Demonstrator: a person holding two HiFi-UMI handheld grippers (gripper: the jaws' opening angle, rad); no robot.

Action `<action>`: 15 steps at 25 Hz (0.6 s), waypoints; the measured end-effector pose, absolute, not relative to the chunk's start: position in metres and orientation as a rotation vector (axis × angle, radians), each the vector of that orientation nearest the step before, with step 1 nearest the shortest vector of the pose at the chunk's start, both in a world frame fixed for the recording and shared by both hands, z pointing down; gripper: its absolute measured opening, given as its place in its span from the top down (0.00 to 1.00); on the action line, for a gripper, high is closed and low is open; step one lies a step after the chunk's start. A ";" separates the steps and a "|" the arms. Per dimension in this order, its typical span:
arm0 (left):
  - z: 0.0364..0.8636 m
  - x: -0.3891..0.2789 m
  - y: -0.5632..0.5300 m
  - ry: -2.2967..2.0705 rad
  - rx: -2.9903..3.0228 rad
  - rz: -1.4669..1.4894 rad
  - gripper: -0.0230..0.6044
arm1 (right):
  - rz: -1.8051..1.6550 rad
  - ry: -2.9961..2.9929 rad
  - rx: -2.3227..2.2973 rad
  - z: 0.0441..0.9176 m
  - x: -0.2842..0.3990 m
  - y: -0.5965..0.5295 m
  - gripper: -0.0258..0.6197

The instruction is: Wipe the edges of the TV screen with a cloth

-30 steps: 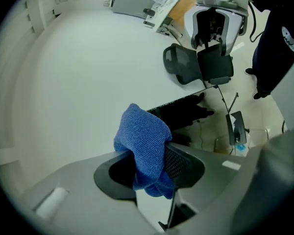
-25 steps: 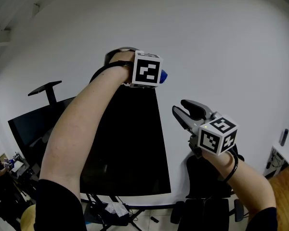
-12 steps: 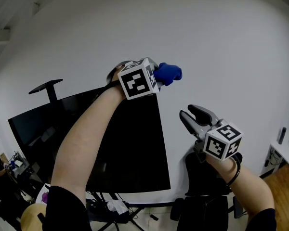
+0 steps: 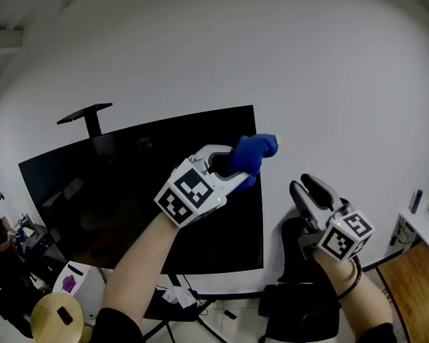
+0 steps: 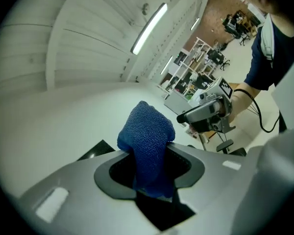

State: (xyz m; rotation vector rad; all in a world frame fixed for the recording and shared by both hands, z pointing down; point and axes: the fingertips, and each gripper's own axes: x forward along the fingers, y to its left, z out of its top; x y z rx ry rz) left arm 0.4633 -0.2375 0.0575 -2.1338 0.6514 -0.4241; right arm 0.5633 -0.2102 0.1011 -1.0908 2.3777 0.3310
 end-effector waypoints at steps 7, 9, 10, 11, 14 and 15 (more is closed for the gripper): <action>0.200 0.390 -0.167 0.729 -2.342 -0.360 0.74 | 0.290 2.427 -1.131 0.177 0.499 -0.146 0.69; 0.238 0.372 -0.152 0.764 -2.416 -0.334 0.74 | 0.273 2.424 -1.167 0.198 0.481 -0.127 0.69; 0.255 0.363 -0.145 0.778 -2.452 -0.314 0.74 | 0.262 2.426 -1.188 0.209 0.472 -0.119 0.69; 0.272 0.355 -0.136 0.791 -2.483 -0.301 0.74 | 0.248 2.433 -1.210 0.223 0.464 -0.110 0.69; 0.320 0.336 -0.110 0.831 -2.547 -0.322 0.74 | 0.217 2.487 -1.287 0.266 0.448 -0.088 0.69; 0.335 0.332 -0.102 0.844 -2.564 -0.333 0.74 | 0.215 2.510 -1.315 0.281 0.444 -0.083 0.69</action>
